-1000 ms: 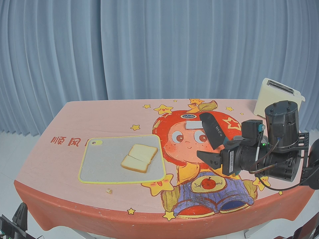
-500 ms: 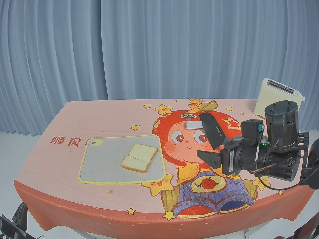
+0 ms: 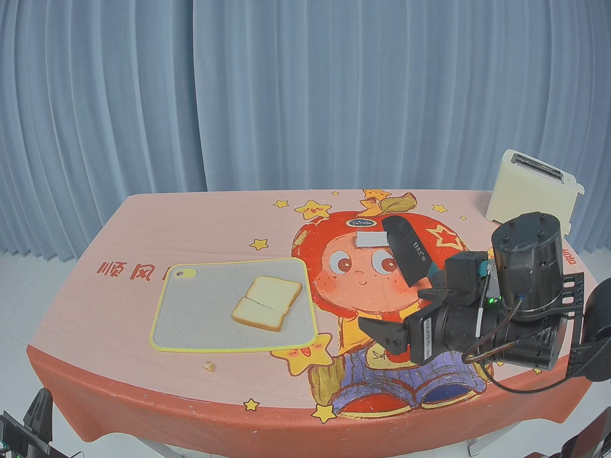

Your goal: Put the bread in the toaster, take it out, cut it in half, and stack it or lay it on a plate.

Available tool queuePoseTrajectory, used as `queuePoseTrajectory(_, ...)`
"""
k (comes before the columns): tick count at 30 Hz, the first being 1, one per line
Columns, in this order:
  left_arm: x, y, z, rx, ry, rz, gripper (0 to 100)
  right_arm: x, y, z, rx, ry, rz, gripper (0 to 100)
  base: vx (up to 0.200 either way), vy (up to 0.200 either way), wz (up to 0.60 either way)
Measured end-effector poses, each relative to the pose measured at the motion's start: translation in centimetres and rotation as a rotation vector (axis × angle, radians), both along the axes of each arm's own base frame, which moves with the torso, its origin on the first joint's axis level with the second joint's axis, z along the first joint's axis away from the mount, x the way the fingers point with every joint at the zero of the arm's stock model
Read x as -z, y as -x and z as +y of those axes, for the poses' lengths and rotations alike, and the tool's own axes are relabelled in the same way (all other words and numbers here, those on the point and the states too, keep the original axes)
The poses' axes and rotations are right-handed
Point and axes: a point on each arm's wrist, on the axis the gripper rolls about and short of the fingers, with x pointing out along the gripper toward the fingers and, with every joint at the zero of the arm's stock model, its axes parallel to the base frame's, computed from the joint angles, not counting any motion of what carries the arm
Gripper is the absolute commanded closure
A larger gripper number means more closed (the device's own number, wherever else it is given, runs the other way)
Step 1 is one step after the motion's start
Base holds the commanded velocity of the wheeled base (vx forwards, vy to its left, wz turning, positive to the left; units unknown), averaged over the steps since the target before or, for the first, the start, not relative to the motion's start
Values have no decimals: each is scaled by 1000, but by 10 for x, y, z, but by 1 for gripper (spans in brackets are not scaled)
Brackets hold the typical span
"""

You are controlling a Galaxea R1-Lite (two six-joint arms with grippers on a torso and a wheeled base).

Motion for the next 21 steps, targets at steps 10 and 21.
queuePoseTrajectory(10,0,0,0,0,0,0,100,2,4,3,-20,5,2,0,0,20,0)
queuePoseTrajectory(21,0,0,0,0,-2,0,100,1,3,3,-15,2,-1,0,0,200,0)
